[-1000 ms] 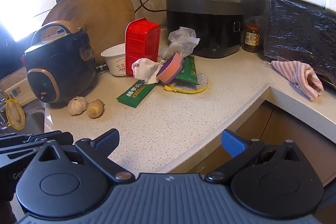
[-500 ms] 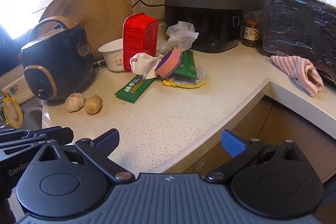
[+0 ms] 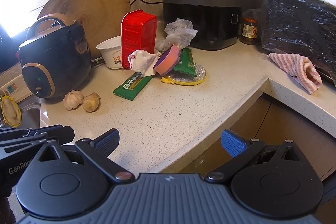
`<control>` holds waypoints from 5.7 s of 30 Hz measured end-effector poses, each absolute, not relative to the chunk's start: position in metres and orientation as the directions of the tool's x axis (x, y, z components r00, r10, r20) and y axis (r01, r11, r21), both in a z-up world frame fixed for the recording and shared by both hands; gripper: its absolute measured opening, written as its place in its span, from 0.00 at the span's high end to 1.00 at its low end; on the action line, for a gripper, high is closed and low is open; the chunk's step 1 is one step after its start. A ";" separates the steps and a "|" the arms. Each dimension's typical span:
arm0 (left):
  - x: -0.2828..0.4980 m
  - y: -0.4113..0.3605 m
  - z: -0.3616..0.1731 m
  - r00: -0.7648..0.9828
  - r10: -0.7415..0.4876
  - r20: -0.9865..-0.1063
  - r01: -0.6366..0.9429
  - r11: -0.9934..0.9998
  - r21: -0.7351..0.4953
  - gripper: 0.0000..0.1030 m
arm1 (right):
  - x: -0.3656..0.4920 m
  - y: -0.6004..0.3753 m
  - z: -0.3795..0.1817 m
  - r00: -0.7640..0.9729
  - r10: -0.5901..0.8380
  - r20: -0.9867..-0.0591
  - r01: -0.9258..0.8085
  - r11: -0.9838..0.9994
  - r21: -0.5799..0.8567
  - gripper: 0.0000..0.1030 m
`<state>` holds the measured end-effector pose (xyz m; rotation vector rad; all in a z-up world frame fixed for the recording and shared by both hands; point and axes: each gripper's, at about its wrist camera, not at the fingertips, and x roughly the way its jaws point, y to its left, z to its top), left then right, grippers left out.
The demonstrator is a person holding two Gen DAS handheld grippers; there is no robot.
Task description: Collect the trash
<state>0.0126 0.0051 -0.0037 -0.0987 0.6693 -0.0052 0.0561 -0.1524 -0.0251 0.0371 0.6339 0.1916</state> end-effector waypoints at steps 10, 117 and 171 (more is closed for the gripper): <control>0.013 0.005 -0.004 0.782 -0.042 -0.622 -0.022 0.995 -0.094 0.88 | 0.056 -0.153 -0.026 0.786 0.184 -0.589 -0.162 0.983 0.092 0.00; 0.185 0.060 -0.066 0.685 0.058 -0.726 -0.105 0.994 -0.019 0.53 | 0.151 -0.165 -0.094 0.665 0.408 -0.626 -0.346 0.911 0.226 0.00; 0.030 0.146 -0.032 0.757 -0.249 -0.604 -0.071 0.887 -0.456 0.52 | 0.160 -0.042 -0.032 0.602 0.529 -0.598 -0.591 0.799 0.111 0.46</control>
